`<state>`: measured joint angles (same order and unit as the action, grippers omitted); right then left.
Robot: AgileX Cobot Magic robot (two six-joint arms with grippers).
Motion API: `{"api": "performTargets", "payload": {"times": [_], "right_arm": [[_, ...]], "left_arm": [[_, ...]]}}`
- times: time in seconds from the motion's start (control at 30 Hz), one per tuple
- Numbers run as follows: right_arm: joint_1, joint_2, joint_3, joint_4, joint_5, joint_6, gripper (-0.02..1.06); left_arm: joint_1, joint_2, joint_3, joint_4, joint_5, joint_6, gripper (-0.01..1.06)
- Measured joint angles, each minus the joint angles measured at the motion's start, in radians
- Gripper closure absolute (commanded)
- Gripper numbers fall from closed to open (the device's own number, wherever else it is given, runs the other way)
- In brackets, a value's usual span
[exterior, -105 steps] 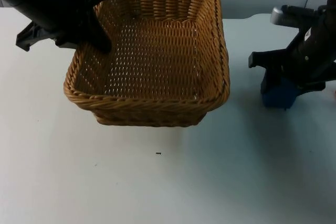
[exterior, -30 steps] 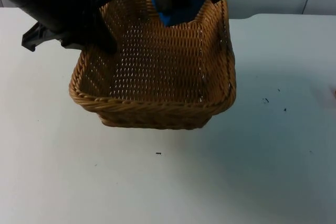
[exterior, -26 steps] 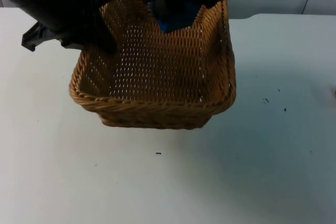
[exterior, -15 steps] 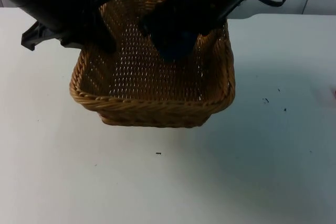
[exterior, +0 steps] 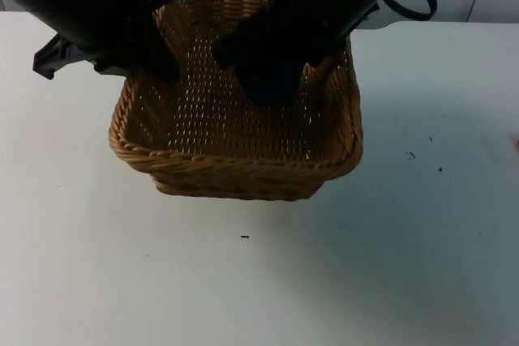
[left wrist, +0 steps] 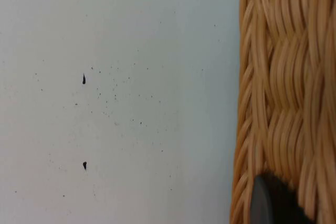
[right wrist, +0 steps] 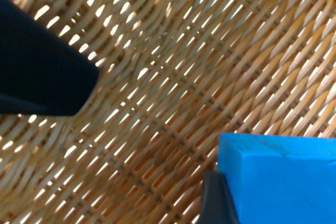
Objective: Pick up the basket with the left hand and place the blue cube into the basket with the right hand.
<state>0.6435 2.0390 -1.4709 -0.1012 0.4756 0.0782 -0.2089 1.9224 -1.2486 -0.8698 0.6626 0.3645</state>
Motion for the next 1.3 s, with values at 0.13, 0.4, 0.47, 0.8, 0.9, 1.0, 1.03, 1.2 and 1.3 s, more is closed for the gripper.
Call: {"api": "performTargets", "payload": {"times": [0.13, 0.4, 0.47, 0.8, 0.9, 1.0, 1.03, 1.2, 1.3], "right_arm": [[0.000, 0.000, 0.000, 0.000, 0.000, -0.002, 0.55], [0.000, 0.000, 0.000, 0.000, -0.002, -0.002, 0.25], [0.000, 0.000, 0.000, 0.000, -0.002, -0.006, 0.24], [0.000, -0.024, 0.000, 0.000, 0.004, -0.019, 0.23], [0.000, -0.057, 0.000, -0.002, 0.012, -0.023, 0.23], [0.000, -0.138, 0.000, -0.002, 0.026, -0.025, 0.23], [0.000, -0.159, 0.000, -0.002, 0.037, -0.025, 0.23], [0.000, -0.268, 0.000, -0.004, 0.096, -0.027, 0.23], [0.000, -0.340, 0.000, -0.004, 0.135, -0.037, 0.23]], "left_arm": [[0.000, 0.000, 0.000, 0.000, 0.000, 0.000, 1.05], [0.000, 0.000, 0.000, 0.000, 0.000, 0.000, 1.05], [0.000, 0.000, 0.000, 0.000, 0.000, 0.000, 1.05], [0.000, 0.000, 0.000, 0.000, -0.002, 0.000, 1.05], [0.000, 0.000, 0.000, -0.002, -0.002, 0.000, 1.05], [0.000, 0.000, 0.000, -0.002, -0.004, 0.000, 1.05], [0.000, 0.000, 0.000, -0.002, -0.006, 0.000, 1.05], [0.000, 0.000, 0.000, -0.004, -0.023, 0.000, 1.05], [0.000, 0.000, 0.000, -0.004, -0.037, 0.000, 1.05]]}}
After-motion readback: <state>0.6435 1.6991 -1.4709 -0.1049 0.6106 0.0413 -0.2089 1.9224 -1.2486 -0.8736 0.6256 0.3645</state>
